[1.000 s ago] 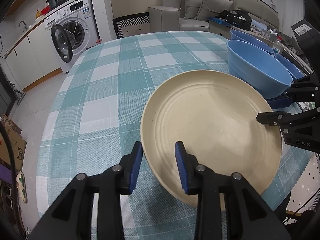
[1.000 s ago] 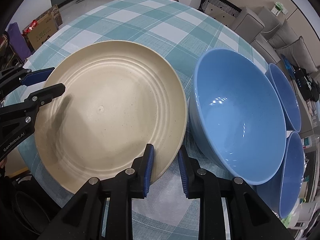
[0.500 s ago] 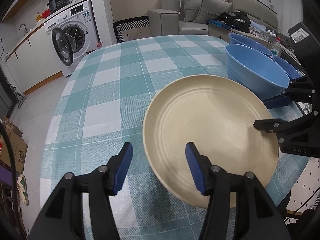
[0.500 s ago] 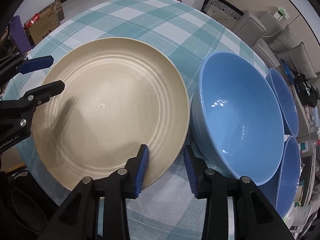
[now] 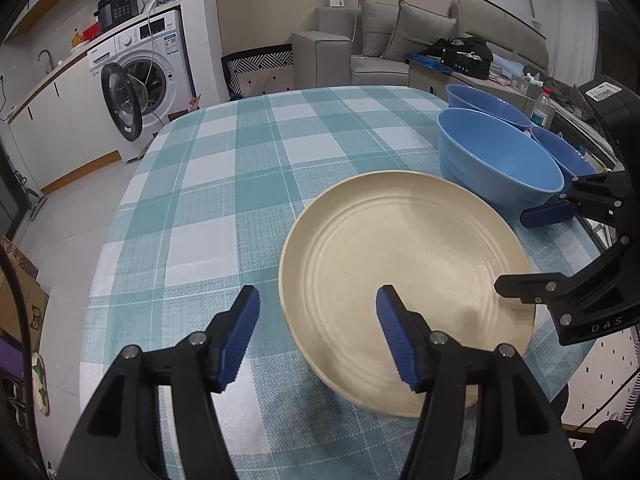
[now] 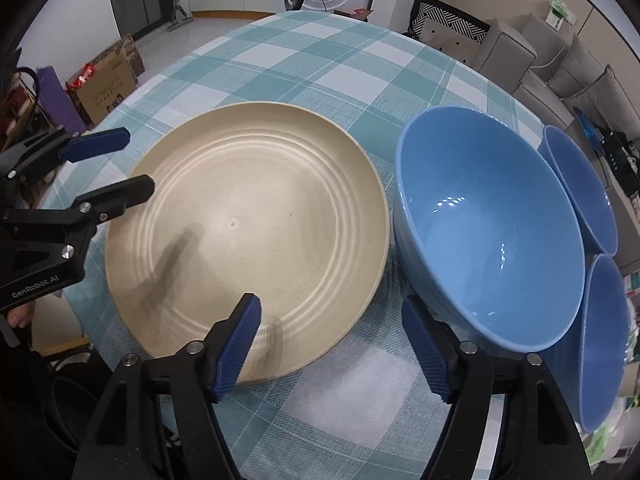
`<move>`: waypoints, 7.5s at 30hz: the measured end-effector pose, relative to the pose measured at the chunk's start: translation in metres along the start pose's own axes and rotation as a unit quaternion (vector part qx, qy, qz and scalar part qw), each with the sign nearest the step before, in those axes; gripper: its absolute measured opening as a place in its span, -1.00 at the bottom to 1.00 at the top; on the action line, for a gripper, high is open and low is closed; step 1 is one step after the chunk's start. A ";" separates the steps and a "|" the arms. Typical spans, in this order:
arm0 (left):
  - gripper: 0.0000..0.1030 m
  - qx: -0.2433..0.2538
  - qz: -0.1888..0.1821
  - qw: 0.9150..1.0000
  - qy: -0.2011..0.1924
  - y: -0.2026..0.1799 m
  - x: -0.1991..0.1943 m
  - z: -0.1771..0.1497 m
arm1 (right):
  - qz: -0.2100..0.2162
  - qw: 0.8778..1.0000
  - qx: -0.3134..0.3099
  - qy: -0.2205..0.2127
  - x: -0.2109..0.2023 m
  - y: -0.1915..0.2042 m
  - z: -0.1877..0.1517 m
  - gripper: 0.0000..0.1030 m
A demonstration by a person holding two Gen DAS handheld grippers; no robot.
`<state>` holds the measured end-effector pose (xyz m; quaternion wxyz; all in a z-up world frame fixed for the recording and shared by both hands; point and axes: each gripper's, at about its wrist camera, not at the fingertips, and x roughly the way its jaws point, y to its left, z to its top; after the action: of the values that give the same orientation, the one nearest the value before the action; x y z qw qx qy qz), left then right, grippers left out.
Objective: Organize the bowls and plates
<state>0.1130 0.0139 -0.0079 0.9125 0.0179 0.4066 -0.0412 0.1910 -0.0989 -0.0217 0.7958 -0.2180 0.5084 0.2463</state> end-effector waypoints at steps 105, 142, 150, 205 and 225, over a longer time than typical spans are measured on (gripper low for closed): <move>1.00 0.075 -0.061 0.987 -0.125 -0.128 -0.032 0.132 | -0.045 0.956 0.186 -0.221 -0.168 -0.178 -0.072 0.98; 1.00 0.086 -0.074 0.991 -0.077 -0.145 0.044 0.190 | -0.055 0.956 0.225 -0.181 -0.129 -0.253 -0.032 0.98; 1.00 0.094 -0.081 0.991 -0.055 -0.160 0.068 0.202 | -0.042 0.952 0.250 -0.171 -0.114 -0.278 -0.028 0.98; 0.35 0.091 -0.101 0.990 0.030 -0.178 0.163 0.239 | -0.004 0.952 0.294 -0.087 -0.018 -0.344 0.015 0.65; -0.44 0.076 -0.136 0.986 0.066 -0.186 0.181 0.245 | 0.001 0.952 0.296 -0.075 -0.005 -0.350 0.015 0.46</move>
<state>0.3986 -0.1982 0.0212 0.8657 0.0341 0.4601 -0.1940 0.4143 -0.3650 0.0221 0.8602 0.0467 0.4975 0.1017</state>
